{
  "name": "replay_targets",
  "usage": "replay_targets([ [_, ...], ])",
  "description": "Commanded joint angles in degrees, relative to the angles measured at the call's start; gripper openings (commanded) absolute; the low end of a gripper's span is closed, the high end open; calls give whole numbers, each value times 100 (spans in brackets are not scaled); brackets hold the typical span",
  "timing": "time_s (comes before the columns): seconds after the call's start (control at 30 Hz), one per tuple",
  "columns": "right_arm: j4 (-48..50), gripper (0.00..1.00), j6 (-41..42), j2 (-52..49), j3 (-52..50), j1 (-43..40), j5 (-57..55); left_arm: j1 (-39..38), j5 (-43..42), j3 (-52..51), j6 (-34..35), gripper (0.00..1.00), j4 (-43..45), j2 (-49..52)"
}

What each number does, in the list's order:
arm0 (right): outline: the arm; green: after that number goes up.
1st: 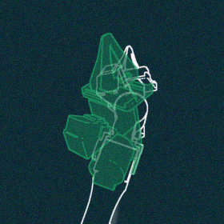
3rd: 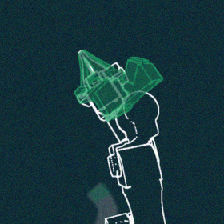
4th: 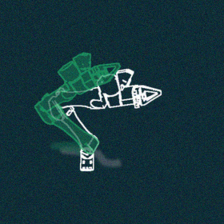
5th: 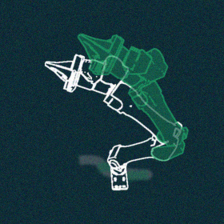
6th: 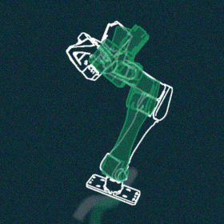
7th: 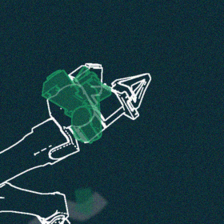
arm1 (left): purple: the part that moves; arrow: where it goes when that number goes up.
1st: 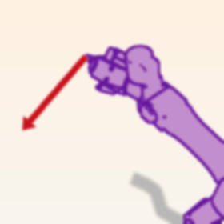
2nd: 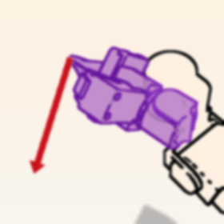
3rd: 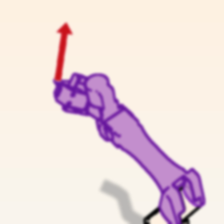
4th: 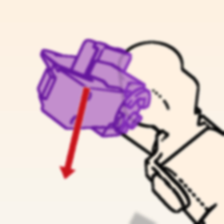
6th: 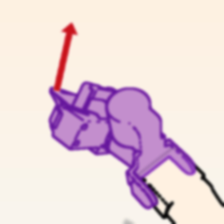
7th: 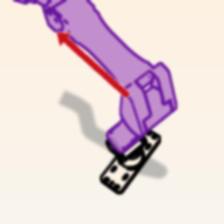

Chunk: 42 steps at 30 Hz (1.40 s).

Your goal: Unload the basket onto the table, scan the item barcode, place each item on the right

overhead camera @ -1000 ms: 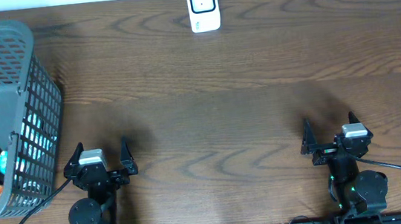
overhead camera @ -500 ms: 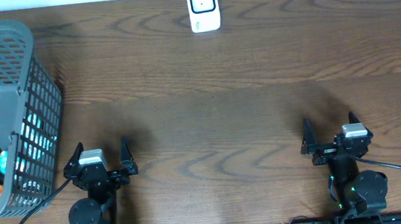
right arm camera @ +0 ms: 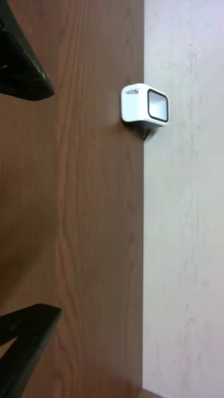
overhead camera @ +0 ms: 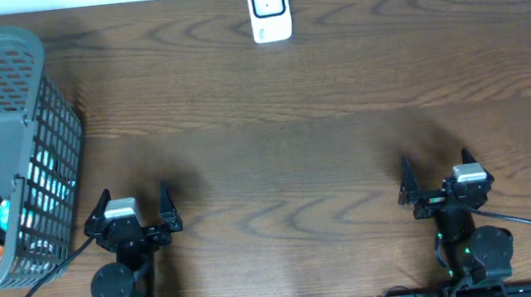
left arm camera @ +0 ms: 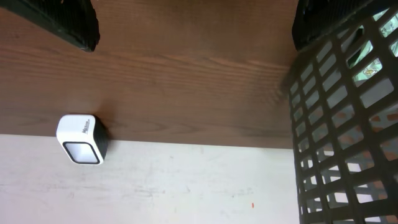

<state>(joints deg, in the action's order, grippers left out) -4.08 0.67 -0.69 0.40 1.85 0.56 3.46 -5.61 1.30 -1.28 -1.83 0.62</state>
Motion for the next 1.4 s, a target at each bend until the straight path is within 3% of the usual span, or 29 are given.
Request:
replay_targets([
  [0.0, -33, 99, 59, 39, -9, -13, -24, -28, -13, -107, 48, 98, -179, -39],
  [0.73, -33, 99, 57, 39, -9, -13, -24, -28, 20, -107, 55, 98, -175, -39],
  [0.93, -33, 99, 57, 42, -9, -13, -24, -28, -1034, -103, 1670, 98, -87, -39],
  [1.17, -33, 99, 59, 39, -9, -13, -24, -33, -1231, -103, 1954, 98, 660, -39],
  [1.37, -33, 99, 57, 39, -9, -13, -24, -33, -1344, -101, 2804, 98, 2262, -39],
])
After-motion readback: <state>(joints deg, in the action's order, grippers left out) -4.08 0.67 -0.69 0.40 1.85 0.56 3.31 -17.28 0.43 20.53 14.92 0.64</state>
